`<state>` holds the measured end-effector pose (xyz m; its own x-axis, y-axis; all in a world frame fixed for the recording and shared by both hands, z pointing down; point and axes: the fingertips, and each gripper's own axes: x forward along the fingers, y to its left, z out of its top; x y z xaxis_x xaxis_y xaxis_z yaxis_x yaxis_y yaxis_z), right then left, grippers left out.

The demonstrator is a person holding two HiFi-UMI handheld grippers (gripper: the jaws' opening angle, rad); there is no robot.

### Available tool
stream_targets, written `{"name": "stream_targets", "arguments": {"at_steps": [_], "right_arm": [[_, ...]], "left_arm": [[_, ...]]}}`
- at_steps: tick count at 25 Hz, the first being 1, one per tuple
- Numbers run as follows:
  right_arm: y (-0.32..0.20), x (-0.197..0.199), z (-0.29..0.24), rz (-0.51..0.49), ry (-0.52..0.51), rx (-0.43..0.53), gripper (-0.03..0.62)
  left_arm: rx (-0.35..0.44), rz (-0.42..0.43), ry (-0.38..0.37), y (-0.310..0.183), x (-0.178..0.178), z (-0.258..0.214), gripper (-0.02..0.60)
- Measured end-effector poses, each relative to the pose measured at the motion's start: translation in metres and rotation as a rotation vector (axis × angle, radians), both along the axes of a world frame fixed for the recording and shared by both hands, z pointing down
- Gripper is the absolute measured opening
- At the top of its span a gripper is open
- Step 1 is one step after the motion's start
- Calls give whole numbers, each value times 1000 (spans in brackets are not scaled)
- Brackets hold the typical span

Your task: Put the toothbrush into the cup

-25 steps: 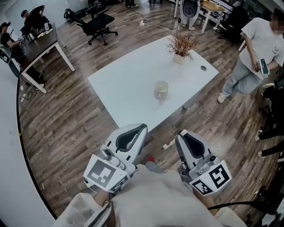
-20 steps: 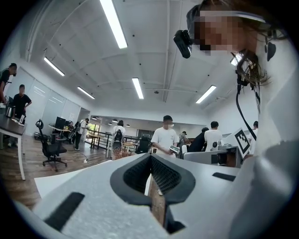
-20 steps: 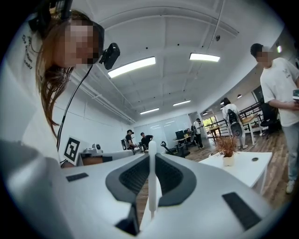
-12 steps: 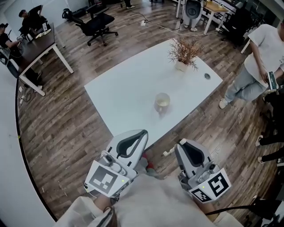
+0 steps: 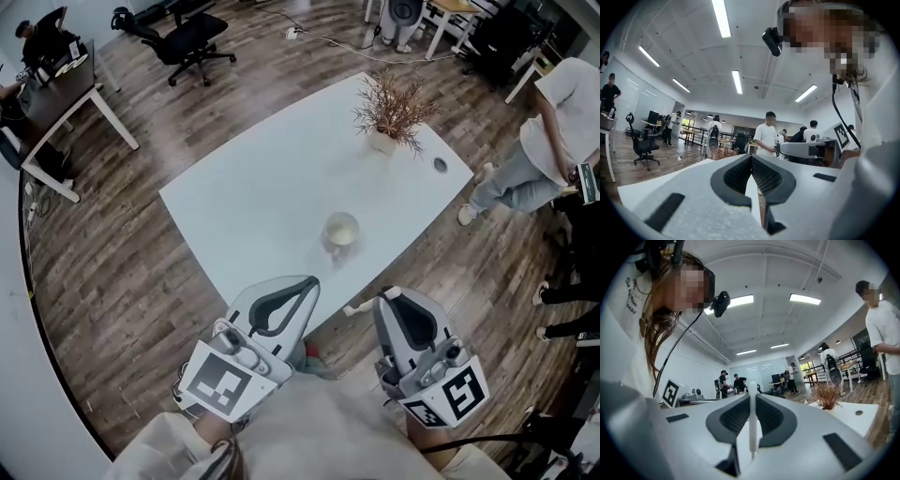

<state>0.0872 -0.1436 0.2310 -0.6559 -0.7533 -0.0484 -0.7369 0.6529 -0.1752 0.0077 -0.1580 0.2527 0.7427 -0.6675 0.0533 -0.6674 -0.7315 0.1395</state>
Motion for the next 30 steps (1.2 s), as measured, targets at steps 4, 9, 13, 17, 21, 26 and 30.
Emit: {"name": "stream_targets", "arguments": {"at_steps": [4, 9, 13, 17, 21, 26, 30], "right_arm": [[-29, -1, -3, 35, 5, 15, 48], [-61, 5, 0, 100, 0, 53, 48], [-89, 8, 12, 103, 3, 62, 48], [-112, 16, 30, 107, 12, 55, 48], [-136, 16, 53, 116, 12, 51, 48], [-153, 12, 86, 124, 33, 34, 48], [-164, 9, 114, 119, 49, 11, 48]], "left_arm": [[-16, 29, 3, -24, -2, 5, 8], [-17, 65, -16, -53, 1, 13, 8], [-30, 66, -17, -69, 6, 25, 8], [-37, 54, 2, -81, 11, 34, 9], [-37, 35, 9, -94, 9, 47, 8], [-63, 16, 7, -100, 5, 61, 8], [-72, 7, 15, -107, 6, 67, 8]]}}
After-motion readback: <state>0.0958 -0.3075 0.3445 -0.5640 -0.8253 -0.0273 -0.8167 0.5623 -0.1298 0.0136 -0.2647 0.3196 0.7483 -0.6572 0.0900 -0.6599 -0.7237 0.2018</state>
